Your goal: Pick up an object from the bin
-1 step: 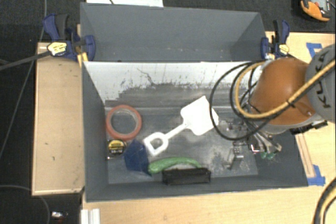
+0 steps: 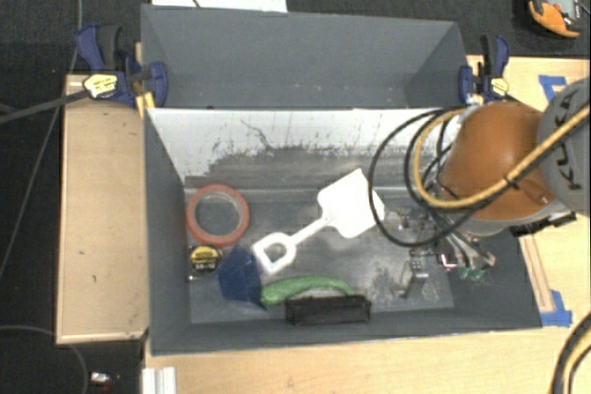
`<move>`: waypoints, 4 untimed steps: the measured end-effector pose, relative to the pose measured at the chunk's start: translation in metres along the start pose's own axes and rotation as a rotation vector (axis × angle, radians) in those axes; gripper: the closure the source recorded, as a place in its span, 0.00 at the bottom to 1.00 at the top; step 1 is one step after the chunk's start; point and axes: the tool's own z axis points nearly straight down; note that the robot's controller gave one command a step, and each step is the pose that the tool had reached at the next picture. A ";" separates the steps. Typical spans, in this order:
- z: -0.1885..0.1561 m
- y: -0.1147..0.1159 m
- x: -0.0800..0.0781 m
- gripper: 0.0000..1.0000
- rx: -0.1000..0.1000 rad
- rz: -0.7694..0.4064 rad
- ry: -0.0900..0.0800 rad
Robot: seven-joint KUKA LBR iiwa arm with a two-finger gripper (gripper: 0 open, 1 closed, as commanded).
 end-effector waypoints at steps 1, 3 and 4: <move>0.046 0.028 0.000 0.00 -0.001 0.227 0.000; 0.073 0.042 -0.009 0.00 -0.002 0.283 -0.012; 0.078 0.041 -0.035 0.00 -0.004 0.442 -0.014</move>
Offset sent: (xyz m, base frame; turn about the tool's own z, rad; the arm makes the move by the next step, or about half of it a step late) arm 0.0176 0.0356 -0.0101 0.2095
